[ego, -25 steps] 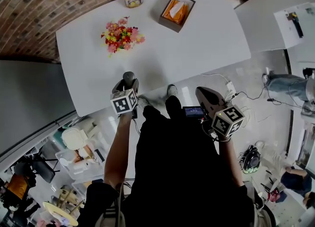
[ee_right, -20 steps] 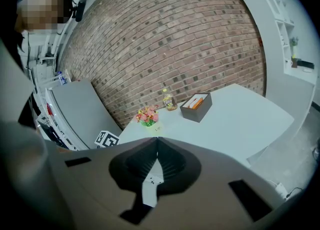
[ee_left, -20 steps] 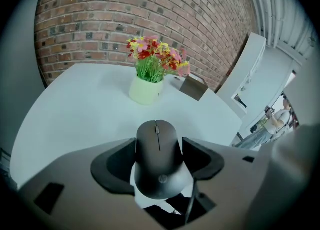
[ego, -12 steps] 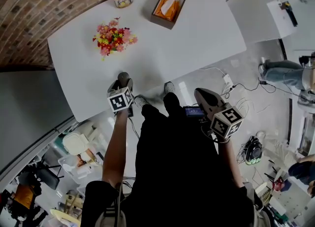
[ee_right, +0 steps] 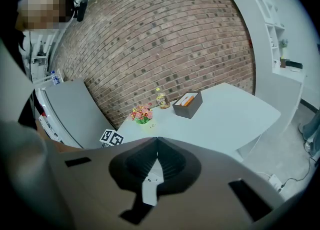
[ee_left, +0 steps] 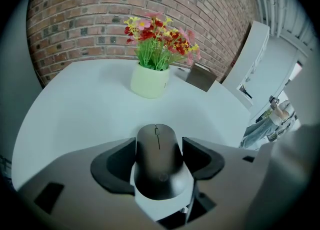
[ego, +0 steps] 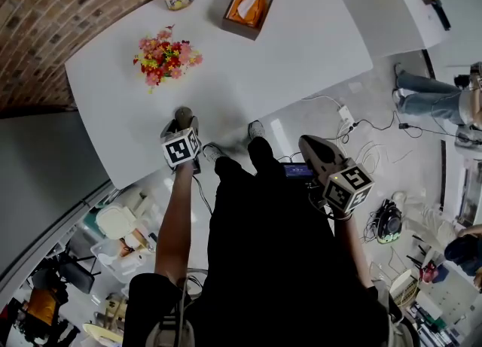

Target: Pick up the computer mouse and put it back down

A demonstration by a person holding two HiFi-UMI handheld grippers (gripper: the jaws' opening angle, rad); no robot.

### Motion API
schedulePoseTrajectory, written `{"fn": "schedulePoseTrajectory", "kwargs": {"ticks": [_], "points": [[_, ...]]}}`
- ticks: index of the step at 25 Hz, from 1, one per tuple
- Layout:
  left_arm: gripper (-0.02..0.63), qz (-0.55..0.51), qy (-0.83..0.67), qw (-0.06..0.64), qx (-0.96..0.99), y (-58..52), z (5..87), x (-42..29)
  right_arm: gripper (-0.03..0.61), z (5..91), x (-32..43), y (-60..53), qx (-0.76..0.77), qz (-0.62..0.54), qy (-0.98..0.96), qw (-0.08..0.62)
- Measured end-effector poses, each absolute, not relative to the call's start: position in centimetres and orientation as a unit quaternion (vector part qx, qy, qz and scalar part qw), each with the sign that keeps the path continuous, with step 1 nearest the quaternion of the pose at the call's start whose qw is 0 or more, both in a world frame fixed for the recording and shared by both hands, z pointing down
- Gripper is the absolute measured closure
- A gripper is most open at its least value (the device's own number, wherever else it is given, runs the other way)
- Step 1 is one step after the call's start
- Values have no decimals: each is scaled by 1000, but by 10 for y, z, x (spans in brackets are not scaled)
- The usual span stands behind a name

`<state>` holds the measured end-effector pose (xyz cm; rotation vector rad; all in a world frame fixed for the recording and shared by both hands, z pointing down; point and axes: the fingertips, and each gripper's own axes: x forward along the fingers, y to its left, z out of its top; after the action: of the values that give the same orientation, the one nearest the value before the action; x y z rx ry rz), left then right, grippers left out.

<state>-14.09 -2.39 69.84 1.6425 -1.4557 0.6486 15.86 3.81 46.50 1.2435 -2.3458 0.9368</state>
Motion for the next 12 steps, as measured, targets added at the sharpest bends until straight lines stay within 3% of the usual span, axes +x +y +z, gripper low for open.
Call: {"fn": "schedulePoseTrajectory", "kwargs": {"ticks": [12], "points": [[310, 261, -584, 418, 645, -26, 700, -139, 561, 464, 163, 40, 439, 325, -822, 158]]}}
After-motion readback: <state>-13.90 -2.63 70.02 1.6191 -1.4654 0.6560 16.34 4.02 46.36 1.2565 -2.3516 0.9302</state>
